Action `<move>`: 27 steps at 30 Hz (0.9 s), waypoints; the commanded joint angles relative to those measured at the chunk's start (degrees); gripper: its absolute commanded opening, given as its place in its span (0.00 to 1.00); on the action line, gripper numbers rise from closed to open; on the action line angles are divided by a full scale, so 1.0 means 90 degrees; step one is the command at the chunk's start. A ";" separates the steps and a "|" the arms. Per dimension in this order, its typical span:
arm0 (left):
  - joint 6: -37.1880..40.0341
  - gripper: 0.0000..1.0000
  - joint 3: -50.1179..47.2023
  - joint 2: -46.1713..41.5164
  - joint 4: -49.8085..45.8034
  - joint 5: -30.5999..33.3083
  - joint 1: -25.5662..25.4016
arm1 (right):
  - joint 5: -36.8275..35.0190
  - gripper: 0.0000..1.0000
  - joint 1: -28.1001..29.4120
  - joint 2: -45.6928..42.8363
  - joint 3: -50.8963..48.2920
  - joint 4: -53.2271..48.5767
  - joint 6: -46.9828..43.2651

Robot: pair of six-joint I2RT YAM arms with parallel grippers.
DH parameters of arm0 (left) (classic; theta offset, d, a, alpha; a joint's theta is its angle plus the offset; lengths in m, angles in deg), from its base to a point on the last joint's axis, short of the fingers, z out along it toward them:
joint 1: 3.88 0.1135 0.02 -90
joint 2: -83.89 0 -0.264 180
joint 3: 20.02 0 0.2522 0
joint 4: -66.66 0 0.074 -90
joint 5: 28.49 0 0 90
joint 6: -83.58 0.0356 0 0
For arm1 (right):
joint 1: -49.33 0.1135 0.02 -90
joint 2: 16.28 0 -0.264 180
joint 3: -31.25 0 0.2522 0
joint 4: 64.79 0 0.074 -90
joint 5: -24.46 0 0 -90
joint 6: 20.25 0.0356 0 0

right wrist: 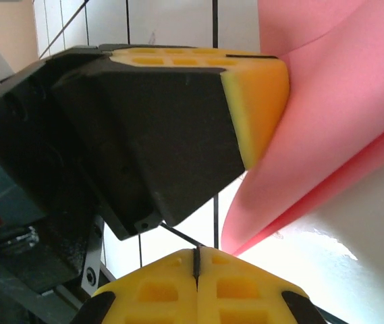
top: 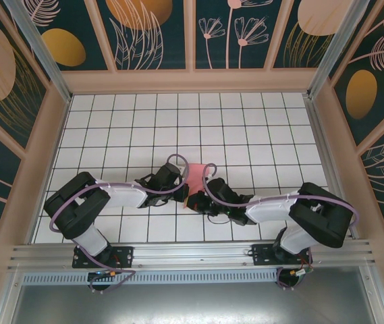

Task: Fold a paper plane with a square sheet of paper (pick it up from the middle)

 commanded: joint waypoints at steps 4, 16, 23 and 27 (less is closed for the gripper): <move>0.0084 0.00 -0.0110 0.0125 -0.0290 -0.0072 0.0024 | -0.0101 0.00 0.0026 0.0380 0.0158 0.0687 0.0197; 0.0143 0.00 -0.0090 0.0144 -0.0366 -0.0037 0.0030 | 0.0077 0.01 0.0002 0.0925 0.0221 0.1016 0.0237; 0.0152 0.00 -0.0095 0.0164 -0.0382 -0.0030 0.0021 | 0.0155 0.01 -0.0008 0.1159 0.0188 0.1086 0.0247; 0.0153 0.00 -0.0076 0.0171 -0.0391 -0.0022 0.0023 | 0.0195 0.01 -0.0008 0.1281 0.0100 0.1230 0.0300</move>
